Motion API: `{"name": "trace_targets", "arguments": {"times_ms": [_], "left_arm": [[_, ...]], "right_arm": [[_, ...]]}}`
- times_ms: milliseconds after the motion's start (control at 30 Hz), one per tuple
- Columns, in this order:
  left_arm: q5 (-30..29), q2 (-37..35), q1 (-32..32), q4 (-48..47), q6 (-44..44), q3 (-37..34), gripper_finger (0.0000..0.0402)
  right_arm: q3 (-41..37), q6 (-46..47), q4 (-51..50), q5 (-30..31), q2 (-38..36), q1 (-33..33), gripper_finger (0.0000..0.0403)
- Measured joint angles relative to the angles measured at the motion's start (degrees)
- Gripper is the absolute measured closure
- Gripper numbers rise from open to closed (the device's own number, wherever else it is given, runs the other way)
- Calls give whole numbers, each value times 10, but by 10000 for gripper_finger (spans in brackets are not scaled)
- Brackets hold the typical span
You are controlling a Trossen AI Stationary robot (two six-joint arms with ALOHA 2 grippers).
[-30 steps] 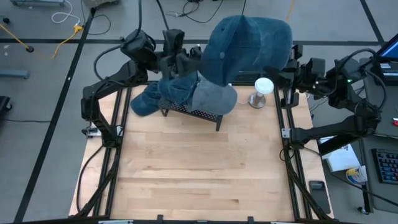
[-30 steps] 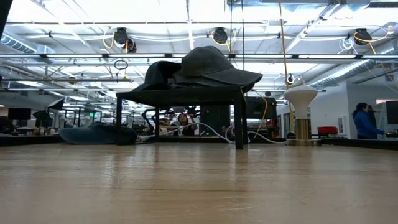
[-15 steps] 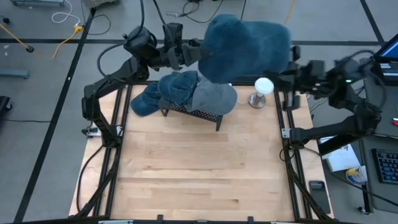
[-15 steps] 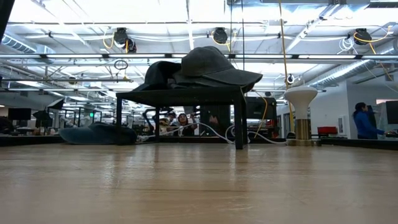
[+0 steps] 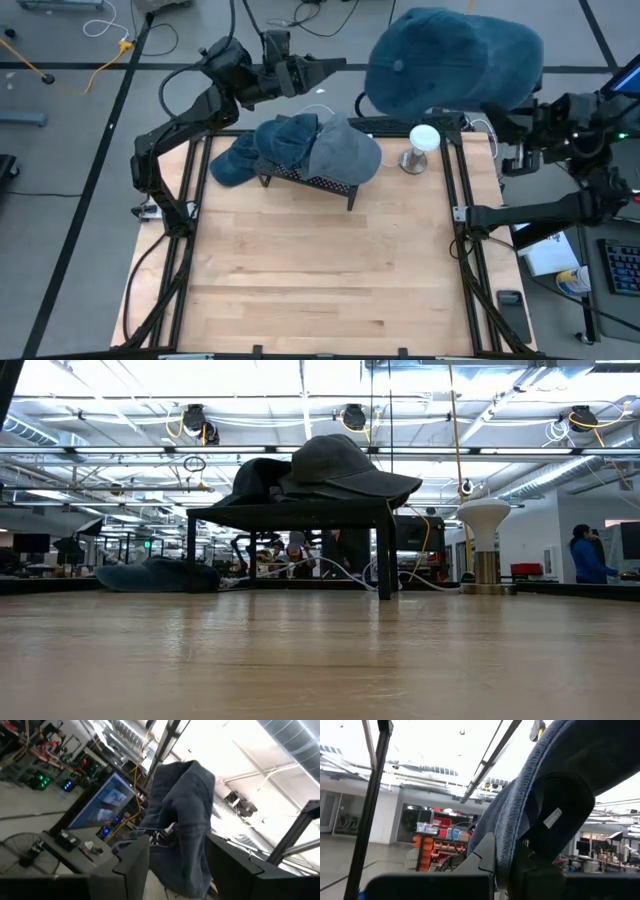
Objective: Pick & Place hat
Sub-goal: Stack the blue cap on the blue cap on the shelf
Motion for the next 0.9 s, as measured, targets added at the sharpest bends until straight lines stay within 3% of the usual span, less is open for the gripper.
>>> {"name": "trace_targets", "arguments": {"times_ms": [533, 900], "left_arm": [[-18, 0, -49, -42, 31, 0, 238], [0, 0, -48, -35, 30, 0, 217]], "right_arm": [[0, -31, -4, -4, 65, 0, 399], [-1, -31, -4, -5, 79, 0, 399]]}}
